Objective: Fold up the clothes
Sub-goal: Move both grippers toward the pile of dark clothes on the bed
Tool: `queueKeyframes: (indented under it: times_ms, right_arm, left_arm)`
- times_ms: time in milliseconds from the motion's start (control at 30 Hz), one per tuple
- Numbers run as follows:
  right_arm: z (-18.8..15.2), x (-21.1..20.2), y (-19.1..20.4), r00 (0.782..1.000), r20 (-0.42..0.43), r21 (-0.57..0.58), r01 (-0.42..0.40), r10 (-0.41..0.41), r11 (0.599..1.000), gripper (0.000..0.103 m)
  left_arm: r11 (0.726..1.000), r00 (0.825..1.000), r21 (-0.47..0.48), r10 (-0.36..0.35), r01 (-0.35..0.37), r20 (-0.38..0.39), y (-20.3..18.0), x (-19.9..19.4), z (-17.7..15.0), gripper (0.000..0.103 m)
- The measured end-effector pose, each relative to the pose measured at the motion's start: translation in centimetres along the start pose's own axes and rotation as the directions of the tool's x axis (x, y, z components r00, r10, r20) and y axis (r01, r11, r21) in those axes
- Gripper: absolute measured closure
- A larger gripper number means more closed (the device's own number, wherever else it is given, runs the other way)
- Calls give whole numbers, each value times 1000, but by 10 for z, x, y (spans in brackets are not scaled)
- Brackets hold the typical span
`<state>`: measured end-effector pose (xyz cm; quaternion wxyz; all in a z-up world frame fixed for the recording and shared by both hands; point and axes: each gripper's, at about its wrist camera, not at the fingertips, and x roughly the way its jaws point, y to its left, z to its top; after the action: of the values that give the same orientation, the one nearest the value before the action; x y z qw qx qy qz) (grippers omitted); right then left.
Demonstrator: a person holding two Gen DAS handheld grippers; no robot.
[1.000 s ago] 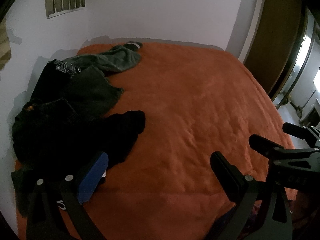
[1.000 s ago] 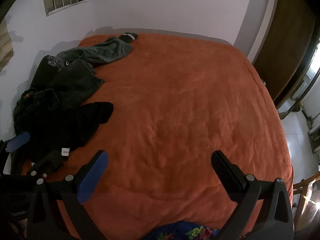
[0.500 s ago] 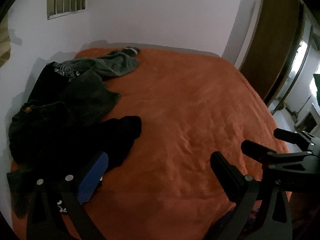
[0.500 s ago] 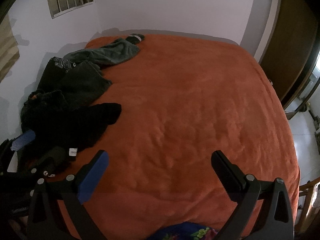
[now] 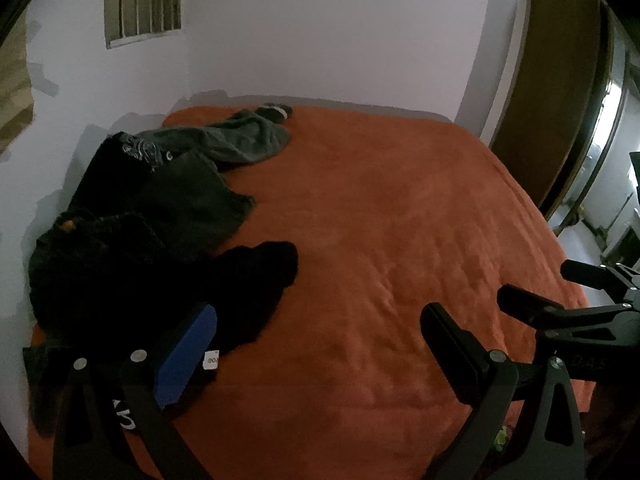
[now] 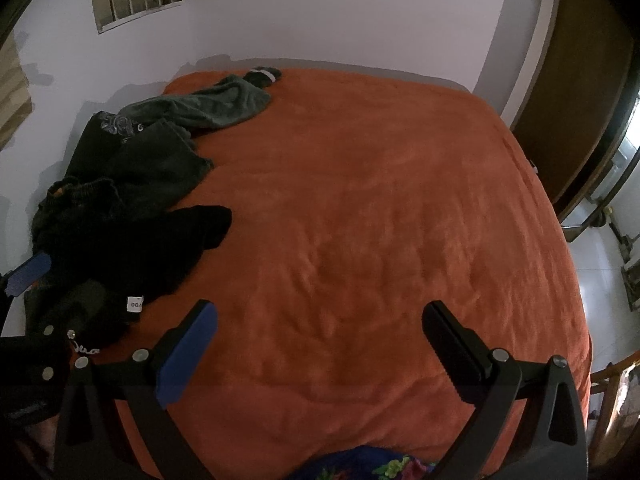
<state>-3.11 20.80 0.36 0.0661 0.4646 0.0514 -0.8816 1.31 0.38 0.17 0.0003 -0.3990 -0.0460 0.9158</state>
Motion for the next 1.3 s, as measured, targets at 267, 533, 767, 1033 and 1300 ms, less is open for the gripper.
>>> queueKeyframes:
  times_ms: [267,533,767,1033,1300]
  right_arm:
    - [0,0,-12,999,-15,31,-49,49,998,0]
    - [5,-3,-10,999,-5,39,-48,48,998,0]
    - [14,-8,1,999,18,5,-39,39,999,0]
    - [31,-17,-1,998,34,-18,-57,57,998,0]
    - [40,-30,4,998,10,-111,-66,67,992,0]
  left_arm:
    - [1000,1000,-26,4,-4,-2,10,2,2,1]
    - [999,999,-37,35,-34,12,17,-4,-1,1]
    - [997,998,-44,65,-64,5,22,2,-1,1]
    - [997,998,-44,66,-65,20,27,-8,6,1]
    - [999,998,-30,43,-42,35,28,-15,8,1]
